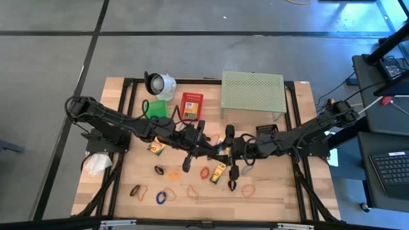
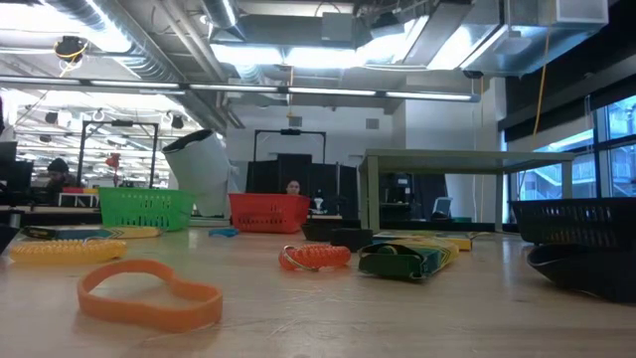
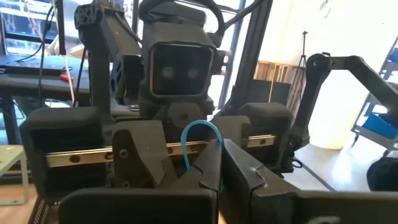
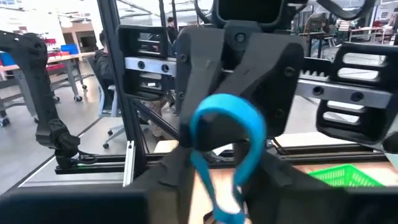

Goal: Pick & Place Office Desk Supplies
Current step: Put the blue rubber band into the black basket

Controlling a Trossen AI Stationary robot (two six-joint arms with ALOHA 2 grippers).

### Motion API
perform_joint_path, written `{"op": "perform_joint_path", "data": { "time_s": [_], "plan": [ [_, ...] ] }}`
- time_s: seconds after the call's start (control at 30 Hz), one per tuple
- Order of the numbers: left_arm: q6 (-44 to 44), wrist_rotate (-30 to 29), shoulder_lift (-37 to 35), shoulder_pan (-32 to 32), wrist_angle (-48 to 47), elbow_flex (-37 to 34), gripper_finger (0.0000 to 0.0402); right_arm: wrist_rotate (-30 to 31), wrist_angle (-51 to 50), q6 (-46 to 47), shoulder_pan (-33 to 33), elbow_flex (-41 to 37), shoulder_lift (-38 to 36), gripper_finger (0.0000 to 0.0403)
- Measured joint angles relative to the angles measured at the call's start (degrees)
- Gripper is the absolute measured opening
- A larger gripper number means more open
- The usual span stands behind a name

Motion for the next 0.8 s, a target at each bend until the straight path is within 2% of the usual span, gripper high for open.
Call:
{"op": "perform_joint_path", "data": {
  "time_s": [0.17, 0.47, 0.63, 0.8],
  "plan": [
    [0.0, 0.1, 0.0, -0.3, -0.1, 0.0, 0.0002, 0.1, -0.1, 0.0, 0.0, 0.0, 0.0, 0.0012],
    [1.3, -1.8, -0.1, -0.4, -2.3, 0.0, 0.0002, 0.1, -2.4, 3.1, 0.0, 0.0, 0.0, 0.0003],
    [2.5, -9.6, -1.6, -0.4, -7.9, 0.0, 0.0005, 2.0, -7.7, 5.8, 0.0, 0.0, -1.7, 0.0002],
    [2.9, -17.5, -4.2, -0.3, -12.5, 0.0, 0.0040, 5.9, -16.1, 9.3, 0.0, 0.0, -5.7, 0.0001]
  ]
}}
